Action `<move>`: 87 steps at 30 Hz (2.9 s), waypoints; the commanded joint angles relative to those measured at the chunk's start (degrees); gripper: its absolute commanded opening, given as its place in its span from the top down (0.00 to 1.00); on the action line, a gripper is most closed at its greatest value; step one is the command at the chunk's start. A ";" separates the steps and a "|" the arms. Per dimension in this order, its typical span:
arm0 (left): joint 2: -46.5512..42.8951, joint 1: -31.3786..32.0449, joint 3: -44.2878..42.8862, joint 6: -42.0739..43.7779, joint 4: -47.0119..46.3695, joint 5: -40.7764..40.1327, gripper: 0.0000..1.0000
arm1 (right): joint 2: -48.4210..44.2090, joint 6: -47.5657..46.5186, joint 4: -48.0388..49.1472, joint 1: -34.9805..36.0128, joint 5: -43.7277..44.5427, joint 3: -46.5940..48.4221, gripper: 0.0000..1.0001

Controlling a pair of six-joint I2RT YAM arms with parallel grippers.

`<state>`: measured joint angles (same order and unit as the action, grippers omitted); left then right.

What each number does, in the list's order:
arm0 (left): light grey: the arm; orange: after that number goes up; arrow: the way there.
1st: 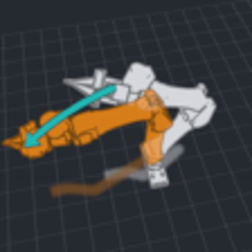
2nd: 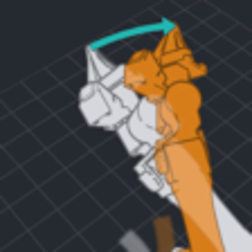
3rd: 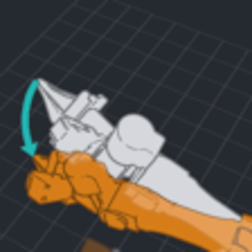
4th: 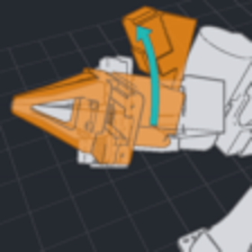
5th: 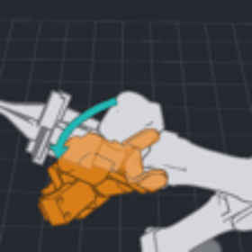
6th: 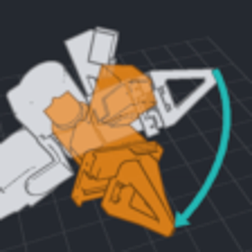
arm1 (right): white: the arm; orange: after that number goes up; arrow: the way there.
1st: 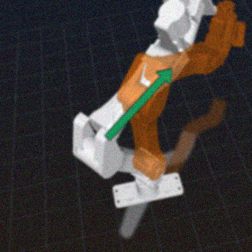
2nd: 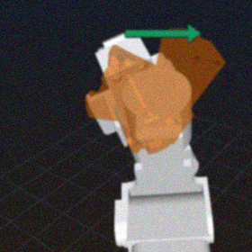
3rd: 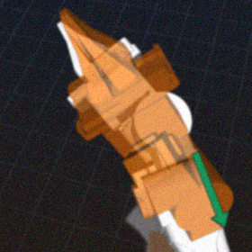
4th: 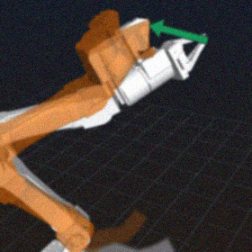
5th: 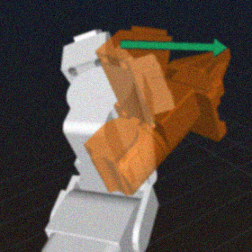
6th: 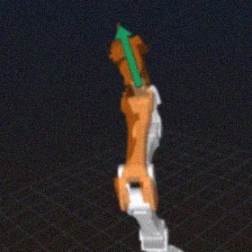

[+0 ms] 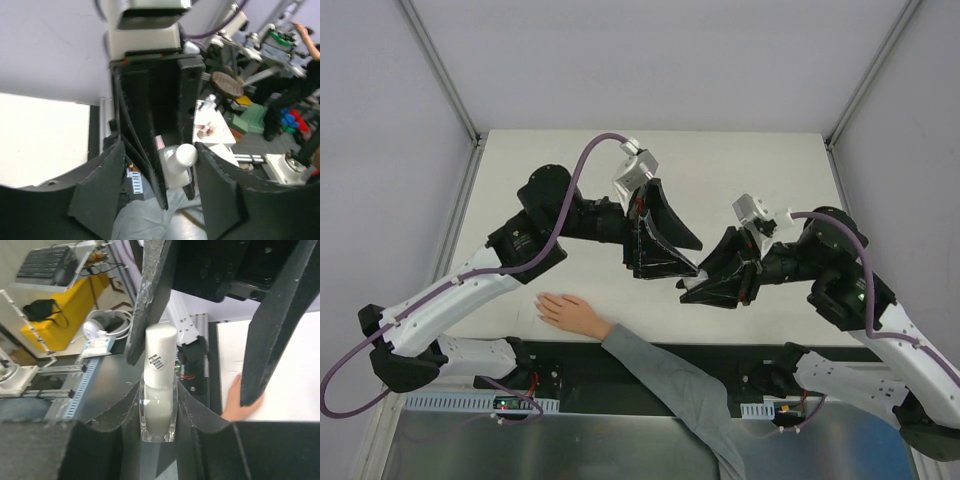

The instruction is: Paint the nails

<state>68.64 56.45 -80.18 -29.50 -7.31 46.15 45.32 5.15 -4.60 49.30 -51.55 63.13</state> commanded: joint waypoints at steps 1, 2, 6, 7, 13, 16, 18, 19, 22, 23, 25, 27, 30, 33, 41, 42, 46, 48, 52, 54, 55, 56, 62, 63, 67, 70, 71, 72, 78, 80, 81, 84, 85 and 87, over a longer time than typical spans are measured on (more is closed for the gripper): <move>-3.16 -2.22 -4.54 4.70 8.87 -14.54 0.39 | 0.55 -16.56 -15.77 0.71 6.08 9.54 1.00; -4.12 -2.39 -4.98 6.19 10.55 -17.99 0.37 | 1.17 -18.23 -17.96 0.71 13.51 10.86 1.00; -5.01 -2.30 -5.69 6.91 14.87 -29.53 0.31 | 3.28 -18.95 -18.34 1.24 27.88 10.52 1.00; -4.92 -2.30 -5.69 6.73 14.96 -30.76 0.31 | 3.46 -19.03 -18.08 1.41 30.26 10.43 1.00; -1.85 -2.30 -7.61 6.12 15.05 -32.88 0.34 | 4.51 -20.79 -16.84 2.38 41.52 11.04 1.00; 1.57 -1.87 -8.85 5.68 15.13 -30.34 0.37 | 5.48 -20.88 -16.84 2.47 44.51 11.83 1.00; 2.46 -1.60 -9.11 5.41 15.13 -30.15 0.39 | 5.57 -20.88 -17.11 2.56 45.39 12.10 1.00; 3.16 -1.34 -9.11 5.15 15.13 -30.33 0.39 | 5.48 -20.88 -17.02 2.47 45.57 12.10 1.00; 4.48 -1.08 -9.20 4.45 15.13 -29.90 0.44 | 5.04 -20.70 -16.67 2.56 45.75 11.84 1.00; 4.92 -0.99 -9.29 4.27 15.13 -29.72 0.50 | 4.69 -20.53 -16.58 2.64 46.18 11.49 1.00; 5.53 -0.90 -9.64 3.84 15.05 -28.84 0.67 | 4.34 -20.35 -16.41 2.91 46.45 11.22 1.00; 5.71 -0.99 -9.82 3.57 14.96 -26.56 0.89 | 3.12 -20.09 -16.40 2.91 46.63 10.78 1.00; 6.15 -0.99 -9.56 3.74 12.34 -15.78 1.00 | 1.10 -19.65 -16.58 2.82 45.67 10.26 1.00; 5.19 -0.99 -5.09 3.49 3.75 1.37 1.00 | -1.45 -21.05 -16.23 2.73 34.02 8.60 1.00; -1.41 -0.99 9.34 -3.29 -20.20 8.17 1.00 | -6.56 2.61 9.13 3.26 -16.93 2.16 1.00; -1.23 -1.07 9.08 -3.20 -19.68 7.82 1.00 | -6.13 -0.63 5.34 3.17 -15.87 2.95 1.00; 0.00 -1.07 2.50 1.26 -6.95 3.08 0.63 | -3.75 -8.12 -3.64 3.09 -10.27 5.42 1.00; -0.70 -1.07 0.65 3.12 -0.97 1.23 0.45 | -2.09 -15.06 -11.54 3.09 -7.26 8.05 1.00; -4.91 -1.25 -0.59 7.25 7.04 -10.70 0.32 | 0.21 -23.42 -21.40 3.17 11.22 11.48 1.00; -5.71 -1.34 -1.20 7.09 12.21 -21.25 0.25 | 0.56 -25.18 -21.33 3.17 18.20 10.87 1.00; -6.06 -1.34 -1.29 6.47 13.02 -23.80 0.25 | 0.65 -25.36 -20.46 3.09 24.76 10.70 1.00; -6.06 -1.34 -1.21 6.21 13.46 -26.87 0.24 | 0.91 -25.28 -20.27 3.17 27.88 10.61 1.00; -2.99 -1.16 -2.87 5.33 13.46 -26.99 0.15 | 2.05 -25.45 -16.76 3.26 40.82 9.38 1.00; -1.77 -1.25 -3.57 5.41 13.46 -26.90 0.16 | 1.97 -25.45 -16.41 3.26 41.26 9.20 1.00; 0.87 -1.16 -5.51 5.85 13.64 -26.29 0.25 | 2.84 -25.54 -16.49 3.35 43.81 9.81 1.00; 2.37 -1.25 -6.74 6.11 14.25 -26.46 0.37 | 2.93 -25.71 -16.58 3.35 43.99 9.73 1.00; 2.55 -1.25 -7.00 6.20 14.43 -26.55 0.55 | 2.67 -25.63 -16.58 3.26 44.08 9.64 1.00; 2.90 -1.25 -7.53 6.38 14.95 -26.55 0.62 | 2.67 -25.45 -16.67 3.35 44.25 9.47 1.00; 3.25 -1.25 -7.97 7.52 15.13 -26.20 1.00 | 2.49 -25.10 -16.67 3.35 43.90 8.85 1.00; 2.99 -1.25 -7.36 8.31 15.13 -28.99 1.00 | 2.41 -24.22 -17.28 3.35 45.39 8.32 0.88; 2.90 -1.25 -7.10 9.18 15.22 -30.23 1.00 | 2.23 -23.70 -17.63 3.44 47.05 7.89 0.80; 3.86 -1.16 -7.44 11.38 16.27 -34.26 1.00 | 1.61 -22.64 -20.43 3.35 51.00 6.48 0.38; 4.22 -1.25 -7.62 12.17 16.97 -35.33 1.00 | 1.09 -22.46 -21.14 3.35 53.28 5.95 0.31; 6.14 -1.34 -8.41 14.19 18.03 -39.79 1.00 | 0.21 -22.02 -23.77 3.35 59.68 4.55 0.20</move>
<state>72.29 55.40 -85.91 -20.47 9.85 15.66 47.79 -18.24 -24.60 52.51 -3.44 69.65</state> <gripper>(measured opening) 0.111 0.711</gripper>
